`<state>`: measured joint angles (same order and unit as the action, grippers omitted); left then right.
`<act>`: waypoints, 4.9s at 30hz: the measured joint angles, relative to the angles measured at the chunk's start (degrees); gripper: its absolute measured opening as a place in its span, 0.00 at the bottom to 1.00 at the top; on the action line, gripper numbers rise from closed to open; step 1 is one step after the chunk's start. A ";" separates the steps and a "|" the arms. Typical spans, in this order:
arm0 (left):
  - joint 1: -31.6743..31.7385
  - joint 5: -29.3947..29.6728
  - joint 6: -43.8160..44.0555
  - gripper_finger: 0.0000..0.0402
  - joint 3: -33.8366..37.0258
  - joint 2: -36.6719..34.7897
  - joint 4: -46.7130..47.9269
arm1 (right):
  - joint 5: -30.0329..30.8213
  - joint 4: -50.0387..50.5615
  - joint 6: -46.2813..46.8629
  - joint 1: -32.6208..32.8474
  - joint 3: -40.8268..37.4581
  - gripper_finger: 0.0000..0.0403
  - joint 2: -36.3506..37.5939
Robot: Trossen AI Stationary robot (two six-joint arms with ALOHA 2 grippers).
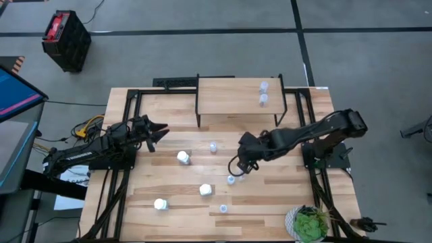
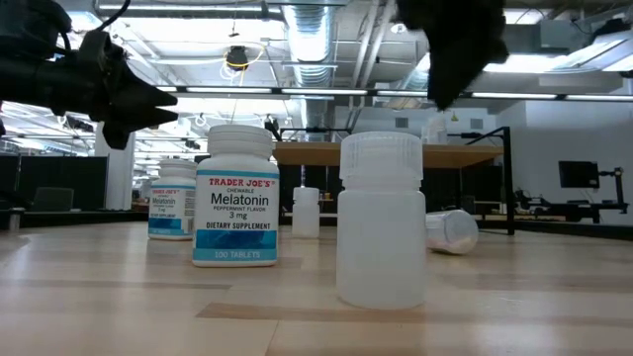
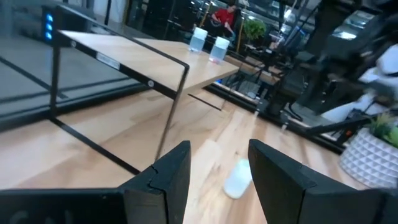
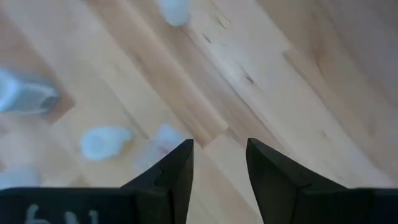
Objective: Pick and place medicine bottles onto shelf by color
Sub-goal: Put the transparent pill bottle on the shelf aligned with the other transparent pill bottles
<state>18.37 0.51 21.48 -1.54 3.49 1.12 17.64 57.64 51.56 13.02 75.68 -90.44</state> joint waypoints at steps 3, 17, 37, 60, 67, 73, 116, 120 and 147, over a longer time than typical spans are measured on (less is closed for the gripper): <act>0.00 -1.58 1.04 0.37 0.00 0.00 -0.11 | -1.48 -5.17 2.43 -0.95 -4.93 0.42 -0.04; -0.01 -1.75 1.82 0.37 0.00 0.01 -0.13 | -7.40 -21.10 1.13 -4.16 -10.32 0.63 -1.10; -0.02 -1.62 1.48 0.37 0.00 0.66 -0.14 | -14.96 -22.71 5.59 -2.26 -6.32 0.66 -16.74; -0.01 -1.64 1.57 0.37 0.00 0.66 -0.13 | -16.25 -15.16 11.45 0.78 -6.32 0.66 -18.66; -0.02 -1.62 1.59 0.37 0.00 0.66 -0.14 | -16.25 -13.70 11.16 0.78 -6.32 0.60 -18.66; 0.00 -1.62 1.76 0.37 0.02 0.66 -0.14 | -15.66 -13.09 7.38 0.78 -6.32 0.44 -18.63; 0.00 -1.13 -0.90 0.37 0.04 0.63 -0.31 | 63.60 17.86 49.28 -7.12 -6.32 0.35 -7.16; 0.00 -1.16 -1.06 0.37 0.11 0.61 -0.84 | 63.55 21.06 57.73 -7.30 -6.32 0.34 -10.69; 0.00 -1.01 -3.00 0.37 0.04 0.63 -0.12 | 63.72 25.06 66.68 -11.00 -6.30 0.35 -12.65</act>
<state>18.37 -0.50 18.48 -1.50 4.12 0.99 81.36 82.70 118.24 2.02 69.38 -103.09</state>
